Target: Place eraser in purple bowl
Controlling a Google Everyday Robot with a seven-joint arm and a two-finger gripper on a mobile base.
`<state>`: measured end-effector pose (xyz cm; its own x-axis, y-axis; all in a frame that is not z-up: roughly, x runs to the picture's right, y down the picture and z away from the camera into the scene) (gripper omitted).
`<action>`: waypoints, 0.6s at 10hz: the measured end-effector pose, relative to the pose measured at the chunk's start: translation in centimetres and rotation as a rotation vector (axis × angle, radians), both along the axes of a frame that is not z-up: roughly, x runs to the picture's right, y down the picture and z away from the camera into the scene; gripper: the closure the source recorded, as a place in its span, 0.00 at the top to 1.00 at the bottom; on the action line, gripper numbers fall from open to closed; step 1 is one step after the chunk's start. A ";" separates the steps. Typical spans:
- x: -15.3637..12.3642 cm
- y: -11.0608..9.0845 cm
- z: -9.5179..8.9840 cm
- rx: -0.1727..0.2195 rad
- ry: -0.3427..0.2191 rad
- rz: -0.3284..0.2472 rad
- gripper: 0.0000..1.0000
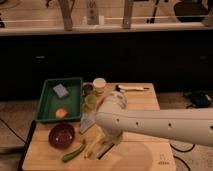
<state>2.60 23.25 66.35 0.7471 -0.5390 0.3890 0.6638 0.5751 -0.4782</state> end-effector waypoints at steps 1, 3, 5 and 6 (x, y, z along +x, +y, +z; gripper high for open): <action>-0.6 0.1 -0.1 0.004 -0.008 -0.005 0.04; -1.1 0.2 -0.2 0.005 -0.010 -0.018 0.04; -1.7 0.3 -0.1 0.009 -0.014 -0.031 0.04; -1.9 0.5 -0.1 0.006 -0.015 -0.033 0.04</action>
<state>0.73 23.73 66.29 0.7231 -0.5654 0.3969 0.6895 0.5556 -0.4647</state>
